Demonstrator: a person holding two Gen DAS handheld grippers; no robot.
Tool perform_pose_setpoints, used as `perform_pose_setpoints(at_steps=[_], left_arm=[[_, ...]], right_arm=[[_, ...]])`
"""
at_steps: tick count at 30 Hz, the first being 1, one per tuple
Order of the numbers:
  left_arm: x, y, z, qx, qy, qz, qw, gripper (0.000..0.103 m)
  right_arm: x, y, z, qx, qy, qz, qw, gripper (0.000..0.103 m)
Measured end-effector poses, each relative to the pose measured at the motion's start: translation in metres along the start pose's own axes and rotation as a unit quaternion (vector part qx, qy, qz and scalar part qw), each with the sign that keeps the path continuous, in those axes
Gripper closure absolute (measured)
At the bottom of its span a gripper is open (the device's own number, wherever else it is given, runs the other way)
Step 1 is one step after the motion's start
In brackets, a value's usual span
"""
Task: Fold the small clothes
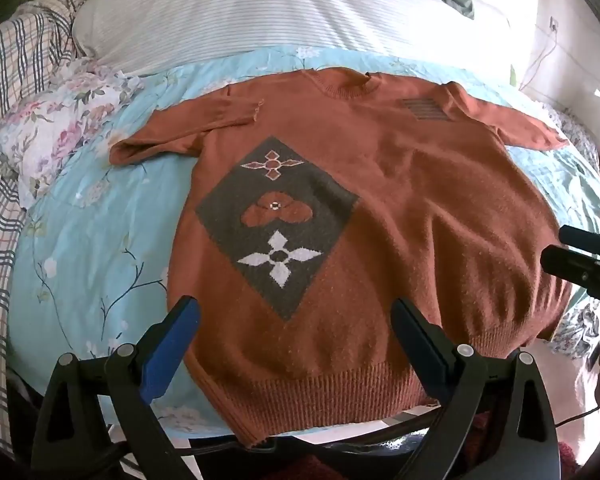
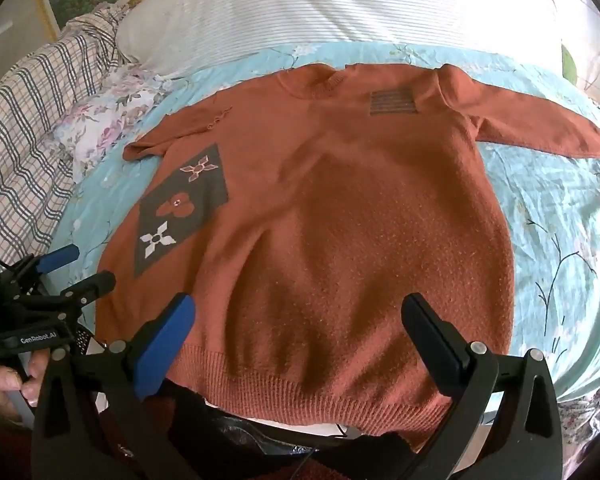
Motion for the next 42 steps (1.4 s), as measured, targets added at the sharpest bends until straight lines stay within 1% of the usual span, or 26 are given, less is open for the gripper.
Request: perform_pose_setpoints(at_steps=[8,9,15,16,18,42], left_arm=[[0.0002,0.0013,-0.0004,-0.001,-0.001,0.001,1.0000,0.006],[0.0003,0.0017,-0.0002,-0.001,-0.001,0.001,1.0000,0.006],[0.0006,0.0011,0.0001,0.000,0.001,0.000,1.0000,0.006],[0.0007,0.0013,0.0001,0.000,0.002,0.000,1.0000,0.006],[-0.0014,0.0010,0.0010,-0.001,0.000,-0.001,1.0000,0.006],[-0.0008,0.0008,0.0015,0.001,0.000,0.002,1.0000,0.006]], right_arm=[[0.0023,-0.0003,-0.0029,0.001,-0.003,-0.001,1.000,0.000],[-0.0039,0.0026,-0.0051,0.002,-0.003,0.000,1.000,0.000],[-0.0062,-0.0021,-0.0074,0.002,-0.005,0.001,1.000,0.000],[0.0004,0.0011,-0.0041,0.002,-0.002,0.000,1.000,0.000],[0.0012,0.0008,-0.0043,0.002,-0.002,-0.001,1.000,0.000],[0.0005,0.0015,-0.0078,0.003,-0.002,-0.002,1.000,0.000]])
Point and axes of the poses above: each gripper's, at about its wrist camera, not at the fingertips, and y roughly against the way its jaws point, z to its right, x to its top, the point moved 5 cm from there along -y, roughly the way its jaws point, and after that the axes turned 10 degrees about -x, right-handed, at the moved point
